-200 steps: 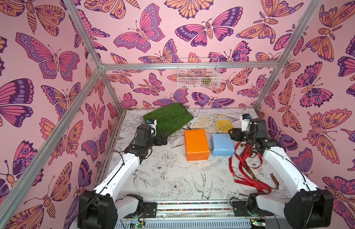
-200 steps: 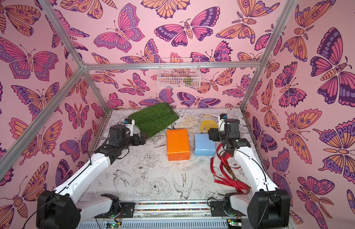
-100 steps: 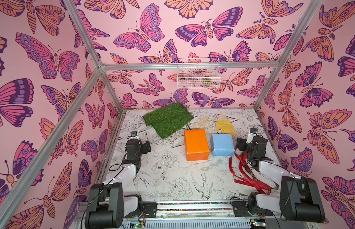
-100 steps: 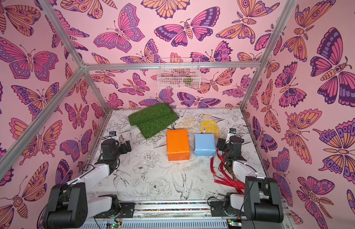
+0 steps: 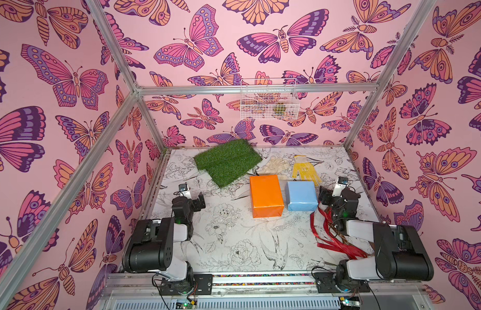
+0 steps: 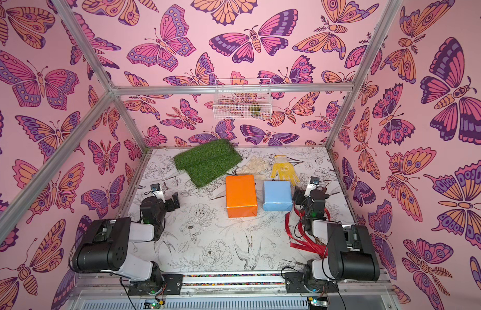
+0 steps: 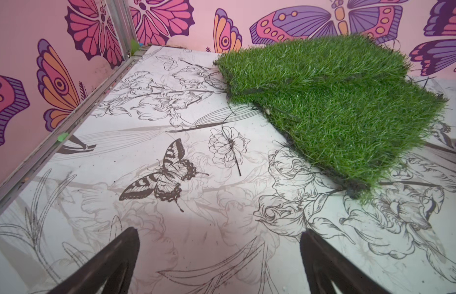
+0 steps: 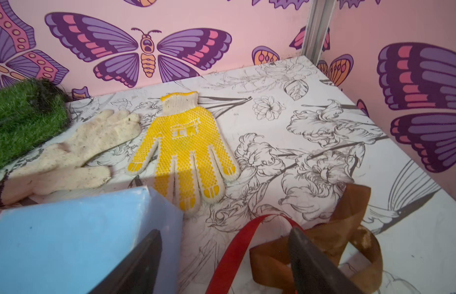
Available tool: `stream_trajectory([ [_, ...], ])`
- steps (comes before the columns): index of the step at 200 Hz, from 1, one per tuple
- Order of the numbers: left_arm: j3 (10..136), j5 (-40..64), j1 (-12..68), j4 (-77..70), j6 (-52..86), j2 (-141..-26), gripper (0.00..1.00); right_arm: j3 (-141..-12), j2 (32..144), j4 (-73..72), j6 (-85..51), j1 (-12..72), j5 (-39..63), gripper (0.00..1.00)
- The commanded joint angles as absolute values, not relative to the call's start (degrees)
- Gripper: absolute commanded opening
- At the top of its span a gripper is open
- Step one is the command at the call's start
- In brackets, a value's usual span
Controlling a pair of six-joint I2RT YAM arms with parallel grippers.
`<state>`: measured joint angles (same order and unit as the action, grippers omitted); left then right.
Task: Untie the ribbon bows on the gift boxes
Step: Reset both arms
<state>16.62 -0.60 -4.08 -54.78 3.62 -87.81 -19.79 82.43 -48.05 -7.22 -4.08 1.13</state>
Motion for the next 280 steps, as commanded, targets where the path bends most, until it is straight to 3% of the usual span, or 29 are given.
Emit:
stream_trajectory([
  [1,17.29,0.58,-4.22,-57.46,2.67,-88.32,1.00,-18.24,86.13,-55.72,-6.37,-4.39,2.84,0.79],
  [20,17.83,0.68,-4.22,-56.55,2.51,-88.57,1.00,-17.74,87.07,-58.28,-6.55,-4.39,2.75,0.79],
  [43,18.28,0.40,-4.05,-55.34,2.35,-88.54,1.00,-20.78,85.91,-50.39,-6.04,-4.33,2.96,0.80],
  [81,18.28,-0.22,-3.69,-54.99,2.15,-88.59,1.00,-21.36,86.41,-50.10,-5.62,-4.13,3.23,0.93],
  [136,18.28,-0.94,-3.26,-54.85,1.87,-88.57,1.00,-21.40,86.40,-50.01,-5.59,-4.05,3.08,1.00],
  [280,18.28,-2.46,-2.47,-54.38,1.57,-88.59,1.00,-22.85,86.48,-47.20,-3.57,-2.64,3.16,0.99],
])
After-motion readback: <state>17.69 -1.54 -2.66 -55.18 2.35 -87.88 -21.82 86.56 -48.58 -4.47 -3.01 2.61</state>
